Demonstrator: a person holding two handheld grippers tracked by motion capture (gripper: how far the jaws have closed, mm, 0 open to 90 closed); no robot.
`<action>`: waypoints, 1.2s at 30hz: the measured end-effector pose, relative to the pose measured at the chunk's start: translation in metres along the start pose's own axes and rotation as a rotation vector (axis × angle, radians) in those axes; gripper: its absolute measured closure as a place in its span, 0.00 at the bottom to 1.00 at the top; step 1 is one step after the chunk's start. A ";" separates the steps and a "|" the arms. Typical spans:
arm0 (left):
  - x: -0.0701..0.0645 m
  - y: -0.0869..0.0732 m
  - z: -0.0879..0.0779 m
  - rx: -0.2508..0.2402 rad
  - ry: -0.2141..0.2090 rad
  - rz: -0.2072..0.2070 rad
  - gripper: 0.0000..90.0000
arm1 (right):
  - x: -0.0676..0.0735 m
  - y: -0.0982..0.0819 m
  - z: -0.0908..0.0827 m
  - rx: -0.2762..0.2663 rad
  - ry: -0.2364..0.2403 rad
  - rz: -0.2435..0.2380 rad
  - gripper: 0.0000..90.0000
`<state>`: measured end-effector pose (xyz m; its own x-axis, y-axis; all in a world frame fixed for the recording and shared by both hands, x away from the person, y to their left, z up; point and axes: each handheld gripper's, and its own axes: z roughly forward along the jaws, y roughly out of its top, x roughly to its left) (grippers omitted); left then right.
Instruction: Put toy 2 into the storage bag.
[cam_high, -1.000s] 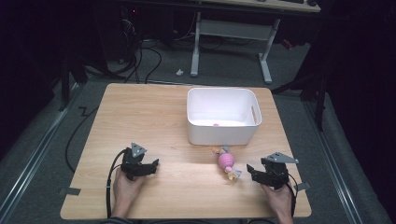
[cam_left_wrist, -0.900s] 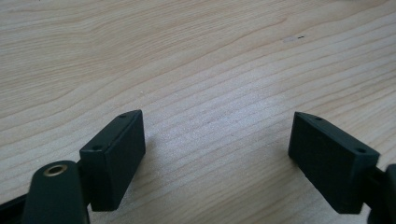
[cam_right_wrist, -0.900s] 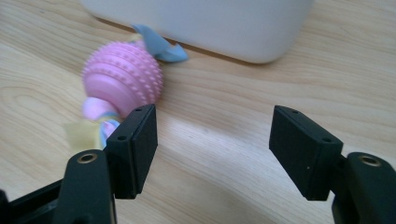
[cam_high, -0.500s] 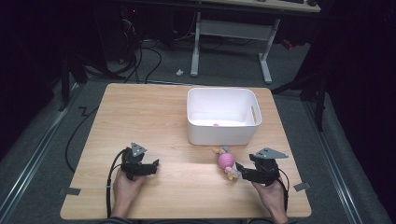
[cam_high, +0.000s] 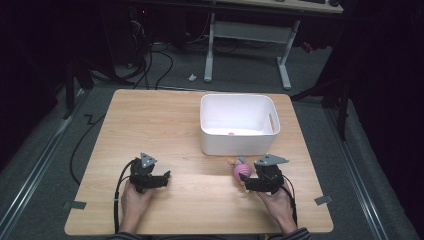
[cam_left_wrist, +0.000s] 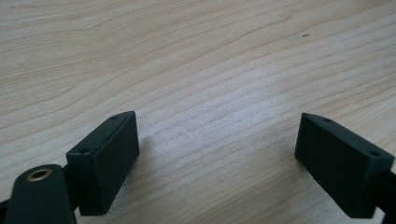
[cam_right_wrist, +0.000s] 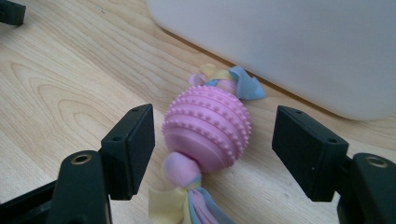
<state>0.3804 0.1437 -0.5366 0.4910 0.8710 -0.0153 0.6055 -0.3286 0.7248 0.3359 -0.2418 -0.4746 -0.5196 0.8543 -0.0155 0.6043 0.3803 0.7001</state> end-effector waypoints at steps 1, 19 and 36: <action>0.000 0.000 0.000 0.000 0.000 0.000 0.15 | 0.000 0.001 0.002 0.004 0.001 -0.006 0.32; 0.000 0.000 0.000 0.001 0.000 0.000 0.15 | 0.002 0.008 0.034 0.136 -0.002 -0.001 0.28; 0.000 0.000 0.000 0.001 0.000 0.000 0.15 | 0.003 0.009 0.041 0.177 -0.005 -0.013 0.36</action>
<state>0.3807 0.1437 -0.5366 0.4909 0.8711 -0.0147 0.6057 -0.3291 0.7244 0.3641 -0.2214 -0.4974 -0.5252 0.8505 -0.0275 0.6950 0.4474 0.5629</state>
